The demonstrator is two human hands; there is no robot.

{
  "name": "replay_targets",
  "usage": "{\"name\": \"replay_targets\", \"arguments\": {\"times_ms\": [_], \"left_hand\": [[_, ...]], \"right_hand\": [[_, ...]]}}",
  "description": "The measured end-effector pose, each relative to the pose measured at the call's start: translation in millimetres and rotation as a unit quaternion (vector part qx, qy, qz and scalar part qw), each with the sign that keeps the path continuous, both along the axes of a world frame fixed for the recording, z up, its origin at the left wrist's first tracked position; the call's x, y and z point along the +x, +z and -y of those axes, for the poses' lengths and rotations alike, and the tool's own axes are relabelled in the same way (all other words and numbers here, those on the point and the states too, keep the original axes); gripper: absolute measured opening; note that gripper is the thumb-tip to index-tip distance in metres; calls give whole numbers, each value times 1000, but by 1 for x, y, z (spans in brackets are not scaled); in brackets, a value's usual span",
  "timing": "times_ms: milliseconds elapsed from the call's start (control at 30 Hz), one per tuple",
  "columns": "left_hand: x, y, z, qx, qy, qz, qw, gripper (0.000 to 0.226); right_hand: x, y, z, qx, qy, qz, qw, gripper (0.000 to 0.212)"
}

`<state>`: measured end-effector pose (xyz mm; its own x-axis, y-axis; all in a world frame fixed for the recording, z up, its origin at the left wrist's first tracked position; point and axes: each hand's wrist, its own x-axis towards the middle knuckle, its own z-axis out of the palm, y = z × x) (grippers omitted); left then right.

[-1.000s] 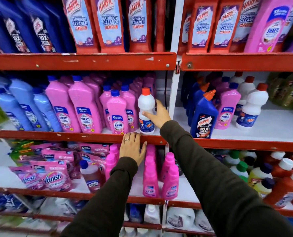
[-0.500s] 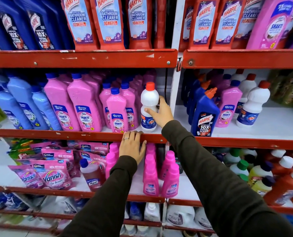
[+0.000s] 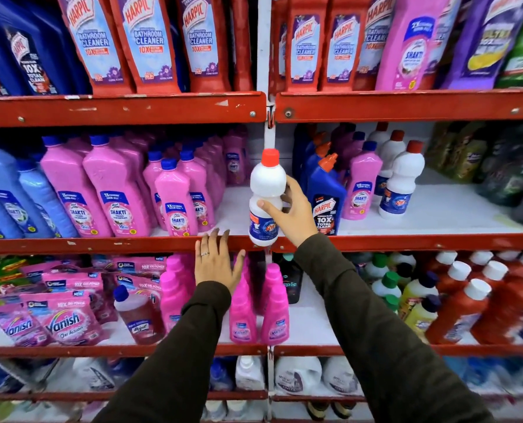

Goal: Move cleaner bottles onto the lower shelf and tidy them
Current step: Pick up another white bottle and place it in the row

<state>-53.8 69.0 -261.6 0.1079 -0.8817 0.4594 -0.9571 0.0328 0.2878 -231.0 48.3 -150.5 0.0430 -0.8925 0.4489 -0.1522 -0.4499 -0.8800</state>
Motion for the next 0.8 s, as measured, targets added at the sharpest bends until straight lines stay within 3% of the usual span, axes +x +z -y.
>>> {"name": "replay_targets", "arguments": {"times_ms": [267,800], "left_hand": [[-79,-2,-16,-25,-68,19,997,66],[-269,15,15,-28,-191,26,981,55]], "right_hand": [[-83,-25,-21,0,-25,64,998,63],[-282,-15,11,-40,-112,49,992,67]]}}
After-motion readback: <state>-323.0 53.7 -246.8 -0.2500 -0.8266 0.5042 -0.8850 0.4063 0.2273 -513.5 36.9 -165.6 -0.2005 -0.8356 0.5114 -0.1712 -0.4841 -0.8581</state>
